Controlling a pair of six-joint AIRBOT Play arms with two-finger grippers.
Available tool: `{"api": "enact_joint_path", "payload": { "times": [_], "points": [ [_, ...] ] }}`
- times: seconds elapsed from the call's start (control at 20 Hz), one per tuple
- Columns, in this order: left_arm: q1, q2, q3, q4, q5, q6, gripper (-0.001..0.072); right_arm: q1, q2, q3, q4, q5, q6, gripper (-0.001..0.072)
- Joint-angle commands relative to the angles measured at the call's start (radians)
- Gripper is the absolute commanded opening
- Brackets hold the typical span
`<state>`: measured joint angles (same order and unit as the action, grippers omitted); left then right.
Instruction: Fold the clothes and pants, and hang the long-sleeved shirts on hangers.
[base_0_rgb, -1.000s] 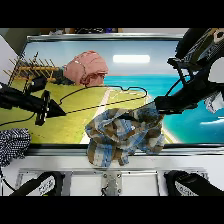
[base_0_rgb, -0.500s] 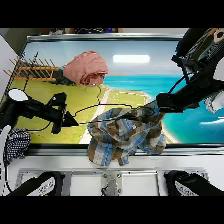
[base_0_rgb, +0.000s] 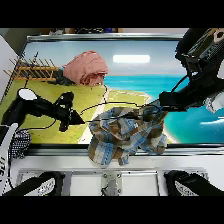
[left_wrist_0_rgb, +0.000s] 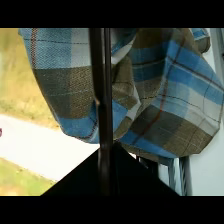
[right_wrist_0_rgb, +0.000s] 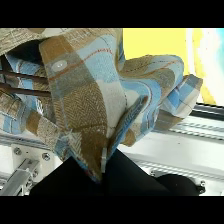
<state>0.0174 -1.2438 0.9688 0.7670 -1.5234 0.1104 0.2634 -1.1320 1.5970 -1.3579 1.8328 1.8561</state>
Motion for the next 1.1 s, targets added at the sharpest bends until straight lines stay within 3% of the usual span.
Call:
{"api": "enact_joint_path", "payload": {
  "times": [0.0, 0.45, 0.85, 1.05],
  "points": [
    [-0.073, -0.048, 0.0, -0.003, 0.019, 0.007, 0.0012, 0.0, 0.001, 0.002, -0.002, 0.0, -0.001, 0.0019],
    [-0.23, -0.18, 0.129, -0.007, 0.032, 0.006, 0.0012, 0.002, -0.023, 0.064, 0.066, 0.0, -0.024, 0.0019],
    [-0.223, -0.182, 0.129, -0.002, -0.014, 0.006, 0.0012, 0.1, -0.178, 0.262, 0.106, -0.003, -0.048, 0.0018],
    [-0.193, -0.182, 0.129, -0.003, -0.031, 0.006, 0.0012, 0.228, -0.236, 0.309, 0.111, -0.098, -0.049, 0.0019]
  ]
}}
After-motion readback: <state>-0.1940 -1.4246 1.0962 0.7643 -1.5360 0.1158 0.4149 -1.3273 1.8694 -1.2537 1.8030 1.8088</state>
